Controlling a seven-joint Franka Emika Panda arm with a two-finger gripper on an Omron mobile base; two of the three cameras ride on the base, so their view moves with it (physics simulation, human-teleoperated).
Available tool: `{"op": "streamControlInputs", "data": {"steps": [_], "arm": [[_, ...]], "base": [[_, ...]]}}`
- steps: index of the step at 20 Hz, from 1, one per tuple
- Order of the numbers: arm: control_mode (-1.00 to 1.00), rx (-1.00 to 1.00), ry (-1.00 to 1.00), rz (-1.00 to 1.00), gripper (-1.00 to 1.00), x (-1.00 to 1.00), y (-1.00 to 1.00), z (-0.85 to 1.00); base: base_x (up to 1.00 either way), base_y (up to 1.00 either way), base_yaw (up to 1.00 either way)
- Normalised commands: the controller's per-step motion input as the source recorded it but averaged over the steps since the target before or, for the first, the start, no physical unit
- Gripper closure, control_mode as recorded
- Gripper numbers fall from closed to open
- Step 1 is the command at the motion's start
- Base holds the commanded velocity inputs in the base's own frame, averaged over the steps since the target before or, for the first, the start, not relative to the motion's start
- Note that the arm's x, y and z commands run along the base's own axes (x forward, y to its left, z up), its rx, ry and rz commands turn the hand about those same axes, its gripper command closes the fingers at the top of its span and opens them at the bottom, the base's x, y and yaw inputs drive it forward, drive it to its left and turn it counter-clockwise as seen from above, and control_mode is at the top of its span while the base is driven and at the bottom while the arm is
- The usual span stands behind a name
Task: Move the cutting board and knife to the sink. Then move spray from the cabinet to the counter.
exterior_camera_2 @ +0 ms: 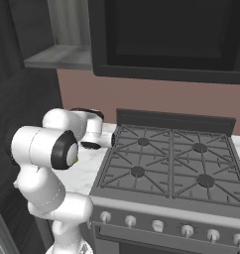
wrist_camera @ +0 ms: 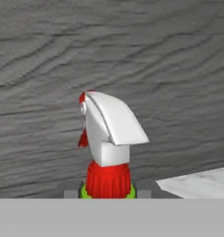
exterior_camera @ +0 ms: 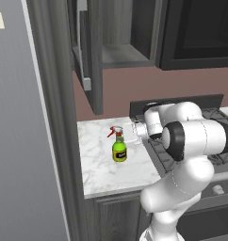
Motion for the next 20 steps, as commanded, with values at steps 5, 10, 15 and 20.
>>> {"op": "streamControlInputs", "data": {"steps": [5,10,15,20], "arm": [[-1.00,0.00,-0.01,0.00,1.00,0.00,0.00,0.00],[-1.00,0.02,-0.09,0.00,1.00,0.00,0.00,0.00],[-1.00,0.03,-0.04,0.00,1.00,0.00,0.00,0.00],[-1.00,0.03,0.00,0.00,1.00,0.00,0.00,0.00]], "base": [[0.00,0.00,0.00],[0.00,0.00,0.00],[0.00,0.00,0.00],[0.00,0.00,0.00]]}}
